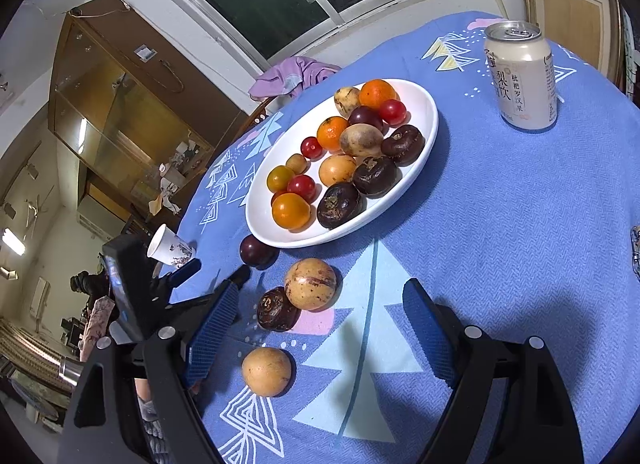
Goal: Organize fruits
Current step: 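Withdraw both grippers from the plate toward the dark red plum and speckled fruit, then grasp the dark red plum with the left gripper while the right grasps a speckled tan fruit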
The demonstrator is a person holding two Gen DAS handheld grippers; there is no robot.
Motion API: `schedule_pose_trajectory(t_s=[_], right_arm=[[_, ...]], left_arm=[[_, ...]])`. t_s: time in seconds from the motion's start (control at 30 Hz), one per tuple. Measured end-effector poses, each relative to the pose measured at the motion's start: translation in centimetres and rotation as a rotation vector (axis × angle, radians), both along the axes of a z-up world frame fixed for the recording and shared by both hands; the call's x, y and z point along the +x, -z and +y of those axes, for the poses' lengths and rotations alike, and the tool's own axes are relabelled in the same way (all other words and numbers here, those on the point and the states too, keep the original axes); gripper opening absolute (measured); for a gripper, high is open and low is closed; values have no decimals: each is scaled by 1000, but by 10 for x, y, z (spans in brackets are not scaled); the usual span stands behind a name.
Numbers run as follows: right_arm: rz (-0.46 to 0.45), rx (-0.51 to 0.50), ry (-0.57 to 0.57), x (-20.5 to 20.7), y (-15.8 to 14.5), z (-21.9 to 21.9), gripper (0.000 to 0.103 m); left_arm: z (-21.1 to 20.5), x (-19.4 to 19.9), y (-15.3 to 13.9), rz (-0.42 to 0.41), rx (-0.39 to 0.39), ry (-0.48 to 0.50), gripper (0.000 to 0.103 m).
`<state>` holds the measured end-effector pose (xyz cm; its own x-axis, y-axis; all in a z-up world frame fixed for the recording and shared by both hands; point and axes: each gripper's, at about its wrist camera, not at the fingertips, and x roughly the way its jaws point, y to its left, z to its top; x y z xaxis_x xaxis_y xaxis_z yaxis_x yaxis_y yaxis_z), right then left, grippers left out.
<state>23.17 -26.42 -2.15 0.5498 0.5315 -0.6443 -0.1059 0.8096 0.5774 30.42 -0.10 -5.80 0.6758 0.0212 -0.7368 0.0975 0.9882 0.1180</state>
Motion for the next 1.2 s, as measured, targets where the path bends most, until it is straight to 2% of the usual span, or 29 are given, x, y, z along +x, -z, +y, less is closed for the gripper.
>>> schedule_pose_trajectory(t_s=[0.1,0.2,0.33,0.53,0.6,0.67,0.8,0.87,0.97,1.2], right_arm=[[-10,-10,-12,-1,-1,4,85],[-17,-16,-26,-2,0,7,85],[-45,-14,-58,-5,-2,13,85],[-40,-17,-118,-4,4,28,83],[-22,-6,-111,0,9,30,77],[-2,-2,-95,4,14,31,75],[32,-7,-83,13,23,38,57],[36,-22,-83,17,25,44,53],[28,-68,-74,19,26,54,53],[39,-145,-45,27,34,65,53]], left_arm=[[8,-9,-7,-31,-32,2,99],[-2,-8,-6,-37,-81,43,99],[-18,4,3,-43,-35,65,99],[-26,12,5,-40,-69,117,99],[-29,15,5,-37,-71,134,99],[-32,18,6,-27,-75,153,98],[-38,20,6,-31,-72,176,97],[-40,22,8,-21,-74,185,94],[-39,25,10,1,-84,190,82],[-33,31,16,40,-123,189,81]])
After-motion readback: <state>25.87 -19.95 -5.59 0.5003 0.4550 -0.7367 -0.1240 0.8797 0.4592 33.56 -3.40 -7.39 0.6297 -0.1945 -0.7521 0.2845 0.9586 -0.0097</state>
